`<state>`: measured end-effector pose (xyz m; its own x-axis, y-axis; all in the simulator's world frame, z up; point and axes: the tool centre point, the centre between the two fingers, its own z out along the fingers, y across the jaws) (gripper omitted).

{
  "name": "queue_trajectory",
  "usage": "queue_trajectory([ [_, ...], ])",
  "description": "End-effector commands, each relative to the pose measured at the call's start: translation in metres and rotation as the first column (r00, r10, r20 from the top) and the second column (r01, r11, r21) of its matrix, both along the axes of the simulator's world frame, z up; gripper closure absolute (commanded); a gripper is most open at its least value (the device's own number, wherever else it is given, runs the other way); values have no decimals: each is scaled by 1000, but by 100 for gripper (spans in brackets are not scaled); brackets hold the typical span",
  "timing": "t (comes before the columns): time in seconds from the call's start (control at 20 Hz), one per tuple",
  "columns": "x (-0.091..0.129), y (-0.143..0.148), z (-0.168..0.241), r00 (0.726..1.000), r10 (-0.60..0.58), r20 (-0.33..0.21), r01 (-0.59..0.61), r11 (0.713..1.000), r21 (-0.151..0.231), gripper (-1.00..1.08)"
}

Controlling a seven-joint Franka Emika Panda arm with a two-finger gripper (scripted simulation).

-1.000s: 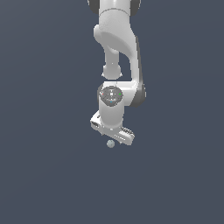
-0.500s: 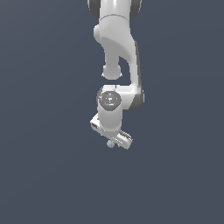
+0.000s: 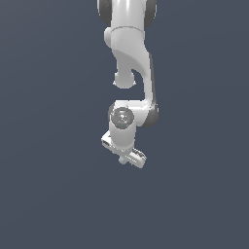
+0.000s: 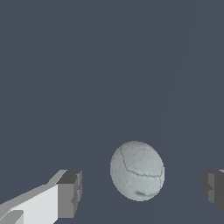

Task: Pick up the object and move it to a goal position.

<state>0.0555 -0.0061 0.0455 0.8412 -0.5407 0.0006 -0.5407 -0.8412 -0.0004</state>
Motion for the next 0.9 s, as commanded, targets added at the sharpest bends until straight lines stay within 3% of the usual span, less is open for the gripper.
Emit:
queue_trajectory([
  [0.0,-1,0,-13,1000,-1,-1,1,1000,0,-92],
  [0.35,1,0,-24,1000,-2,-1,2,1000,0,-92],
  [0.4,1,0,-24,1000,-2,-1,2,1000,0,108],
  [0.85,1,0,-24,1000,-2,-1,2,1000,0,108],
])
